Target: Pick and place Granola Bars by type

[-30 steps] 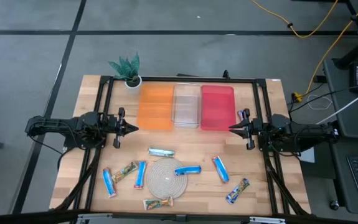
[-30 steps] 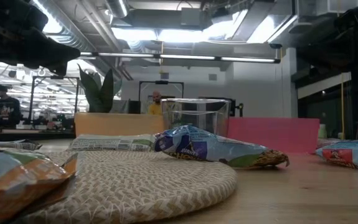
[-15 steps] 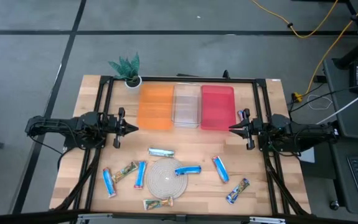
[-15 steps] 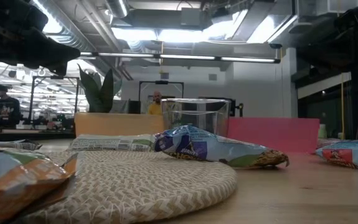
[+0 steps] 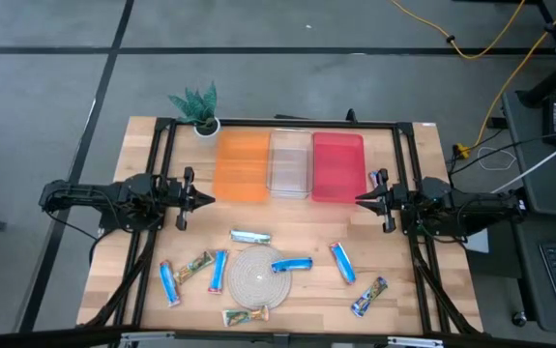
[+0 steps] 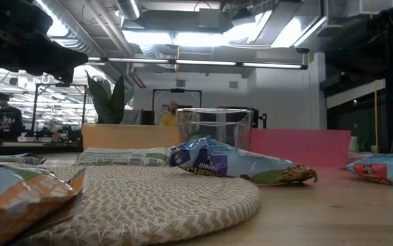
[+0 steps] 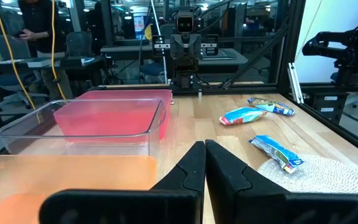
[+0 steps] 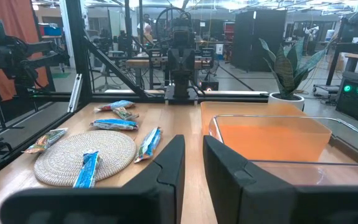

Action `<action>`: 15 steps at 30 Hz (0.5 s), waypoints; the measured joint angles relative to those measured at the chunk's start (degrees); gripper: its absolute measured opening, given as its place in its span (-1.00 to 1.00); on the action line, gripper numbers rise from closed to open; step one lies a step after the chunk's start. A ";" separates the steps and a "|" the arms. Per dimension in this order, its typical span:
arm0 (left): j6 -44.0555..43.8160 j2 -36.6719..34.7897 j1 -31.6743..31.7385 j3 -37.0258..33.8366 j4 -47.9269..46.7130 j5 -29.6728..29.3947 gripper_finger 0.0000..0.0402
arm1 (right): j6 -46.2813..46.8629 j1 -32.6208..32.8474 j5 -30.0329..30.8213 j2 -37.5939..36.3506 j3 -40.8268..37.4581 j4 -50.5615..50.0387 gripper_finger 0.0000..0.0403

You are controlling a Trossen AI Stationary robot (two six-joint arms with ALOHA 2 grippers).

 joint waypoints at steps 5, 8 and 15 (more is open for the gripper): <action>0.00 0.02 -0.01 0.01 0.00 0.01 -0.98 | 0.00 -0.01 0.00 0.01 0.00 0.00 -0.69; 0.00 0.02 0.00 0.00 0.05 -0.03 -0.98 | 0.00 0.00 0.00 -0.01 -0.01 0.00 -0.69; 0.81 0.02 0.00 0.00 0.44 -1.70 -0.98 | 0.02 -0.02 0.02 -0.01 -0.01 0.00 -0.69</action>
